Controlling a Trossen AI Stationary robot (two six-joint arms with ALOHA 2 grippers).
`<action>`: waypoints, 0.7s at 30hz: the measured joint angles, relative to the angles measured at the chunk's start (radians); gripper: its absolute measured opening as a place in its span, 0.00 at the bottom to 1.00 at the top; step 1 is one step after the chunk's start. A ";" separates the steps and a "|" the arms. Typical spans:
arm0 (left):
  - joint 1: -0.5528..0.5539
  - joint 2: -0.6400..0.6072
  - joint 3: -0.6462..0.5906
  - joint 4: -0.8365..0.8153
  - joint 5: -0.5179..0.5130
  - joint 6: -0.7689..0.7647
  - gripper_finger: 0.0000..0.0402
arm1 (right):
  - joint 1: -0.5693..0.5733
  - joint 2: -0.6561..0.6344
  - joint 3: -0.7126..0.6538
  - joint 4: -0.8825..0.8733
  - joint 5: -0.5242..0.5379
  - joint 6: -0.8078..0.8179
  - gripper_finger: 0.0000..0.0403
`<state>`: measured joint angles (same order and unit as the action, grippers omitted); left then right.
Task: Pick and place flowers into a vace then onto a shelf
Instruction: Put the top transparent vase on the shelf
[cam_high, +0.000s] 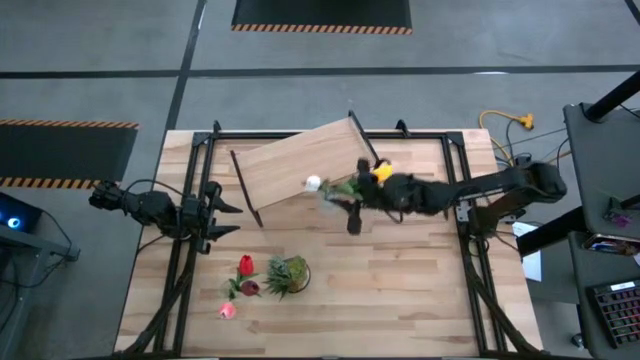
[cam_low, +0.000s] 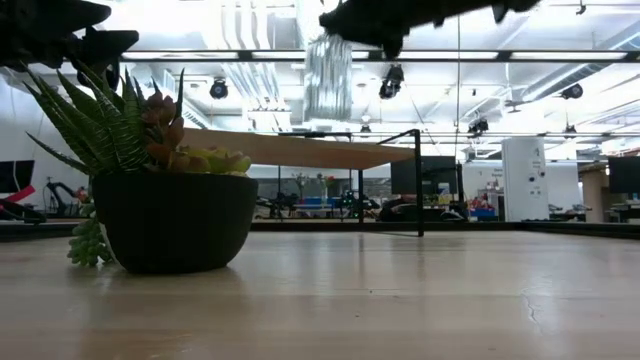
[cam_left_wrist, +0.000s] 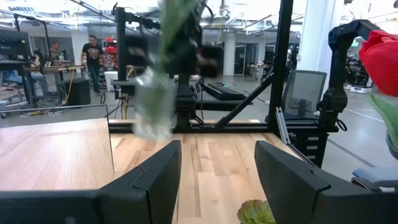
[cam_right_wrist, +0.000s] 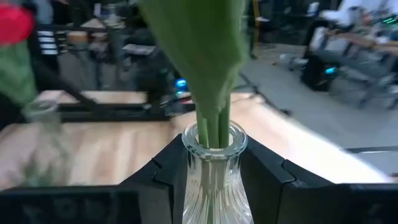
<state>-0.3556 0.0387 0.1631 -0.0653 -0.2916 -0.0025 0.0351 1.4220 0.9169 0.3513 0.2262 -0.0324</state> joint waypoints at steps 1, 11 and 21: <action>0.000 0.000 0.000 0.000 0.000 0.000 0.47 | -0.018 -0.019 0.019 -0.031 0.001 -0.013 0.27; 0.000 0.000 0.000 0.002 0.000 0.000 0.47 | -0.273 -0.066 0.050 -0.077 -0.063 0.003 0.27; 0.000 0.000 0.000 0.002 0.000 -0.006 0.47 | -0.413 0.023 0.041 0.003 -0.131 0.036 0.27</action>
<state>-0.3556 0.0387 0.1631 -0.0635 -0.2916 -0.0084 -0.3779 1.4453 0.9577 0.3546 0.0955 0.0032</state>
